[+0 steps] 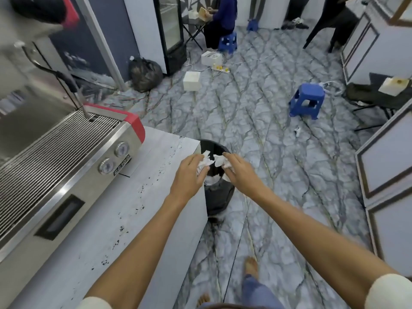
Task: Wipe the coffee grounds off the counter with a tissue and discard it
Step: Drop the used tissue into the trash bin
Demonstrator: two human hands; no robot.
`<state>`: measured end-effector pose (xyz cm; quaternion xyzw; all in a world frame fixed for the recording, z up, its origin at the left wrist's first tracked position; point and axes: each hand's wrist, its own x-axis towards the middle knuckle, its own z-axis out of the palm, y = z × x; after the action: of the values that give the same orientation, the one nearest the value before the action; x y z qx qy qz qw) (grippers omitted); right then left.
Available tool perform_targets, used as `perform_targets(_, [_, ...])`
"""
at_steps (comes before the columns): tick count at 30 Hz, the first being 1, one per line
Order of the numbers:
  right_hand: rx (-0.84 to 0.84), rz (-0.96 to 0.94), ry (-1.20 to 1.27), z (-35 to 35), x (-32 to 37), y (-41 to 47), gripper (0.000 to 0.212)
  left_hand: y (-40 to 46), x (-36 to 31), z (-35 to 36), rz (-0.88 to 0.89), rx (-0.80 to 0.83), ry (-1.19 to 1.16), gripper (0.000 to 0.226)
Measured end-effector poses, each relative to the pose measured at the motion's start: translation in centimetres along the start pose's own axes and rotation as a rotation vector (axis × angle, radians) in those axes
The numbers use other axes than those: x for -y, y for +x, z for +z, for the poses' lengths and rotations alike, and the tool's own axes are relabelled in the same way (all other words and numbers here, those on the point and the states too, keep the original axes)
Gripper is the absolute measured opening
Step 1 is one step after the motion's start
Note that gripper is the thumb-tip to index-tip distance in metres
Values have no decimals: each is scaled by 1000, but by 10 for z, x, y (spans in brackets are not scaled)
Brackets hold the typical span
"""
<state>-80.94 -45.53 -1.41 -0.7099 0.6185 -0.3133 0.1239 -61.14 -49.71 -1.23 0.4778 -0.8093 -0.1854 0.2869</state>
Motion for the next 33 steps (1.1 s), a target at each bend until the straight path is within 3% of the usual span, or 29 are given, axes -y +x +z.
perform_targets(7, [24, -18, -6, -16, -74, 44, 41, 62, -7, 59, -16, -6, 79, 36])
perform_targets(19, [236, 3, 65, -9, -171, 89, 44, 103, -10, 139, -248, 42, 12, 34])
perform_targets(33, [415, 84, 53, 53, -240, 172, 44, 154, 56, 212, -517, 68, -87, 37])
